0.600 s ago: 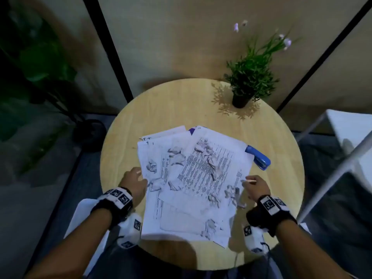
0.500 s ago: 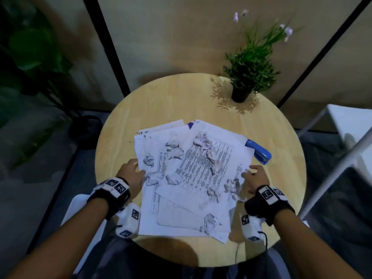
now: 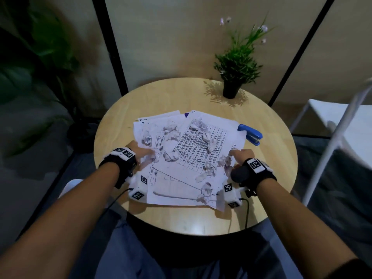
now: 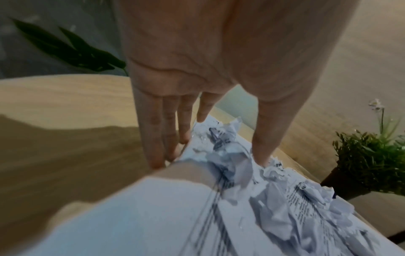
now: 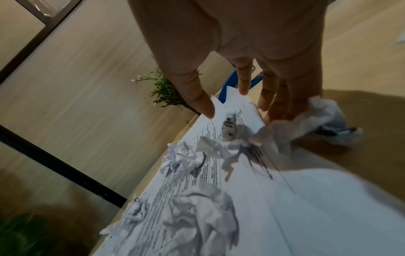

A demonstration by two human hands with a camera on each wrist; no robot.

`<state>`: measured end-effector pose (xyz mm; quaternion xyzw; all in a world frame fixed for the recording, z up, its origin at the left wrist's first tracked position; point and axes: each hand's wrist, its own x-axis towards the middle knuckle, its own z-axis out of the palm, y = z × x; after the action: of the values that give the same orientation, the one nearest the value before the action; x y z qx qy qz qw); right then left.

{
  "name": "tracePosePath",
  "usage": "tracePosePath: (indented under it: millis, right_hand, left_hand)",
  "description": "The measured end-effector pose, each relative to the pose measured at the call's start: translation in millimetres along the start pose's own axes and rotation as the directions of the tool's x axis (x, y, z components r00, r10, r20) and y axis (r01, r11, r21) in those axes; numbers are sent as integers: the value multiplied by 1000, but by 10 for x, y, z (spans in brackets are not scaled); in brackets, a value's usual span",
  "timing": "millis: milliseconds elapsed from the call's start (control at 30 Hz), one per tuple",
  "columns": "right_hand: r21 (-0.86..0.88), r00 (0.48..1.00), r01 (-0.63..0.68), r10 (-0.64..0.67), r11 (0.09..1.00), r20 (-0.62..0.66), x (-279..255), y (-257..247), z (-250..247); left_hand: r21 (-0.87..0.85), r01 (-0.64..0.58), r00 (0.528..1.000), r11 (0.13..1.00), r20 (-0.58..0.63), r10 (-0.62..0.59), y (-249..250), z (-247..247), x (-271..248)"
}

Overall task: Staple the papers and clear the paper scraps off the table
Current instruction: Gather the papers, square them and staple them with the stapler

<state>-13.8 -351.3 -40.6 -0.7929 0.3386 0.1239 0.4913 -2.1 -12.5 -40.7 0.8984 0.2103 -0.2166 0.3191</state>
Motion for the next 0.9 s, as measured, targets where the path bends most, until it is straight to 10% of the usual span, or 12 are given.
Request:
tracePosePath:
  millis: [400,633,900]
  right_hand:
    - [-226,994,107,-97,968,57,-86,-60,169]
    - [-150,992,114,-103,982,76,-22,-136,305]
    - [-171,984,141,-119,975,135,-46,-89,385]
  left_hand:
    - [84,-90,991,992,-90,97,25,327,-15]
    - [-440,-171,982,882,2,191,18,422,11]
    - [-334,-176,983,926,-101,151,90,495,-7]
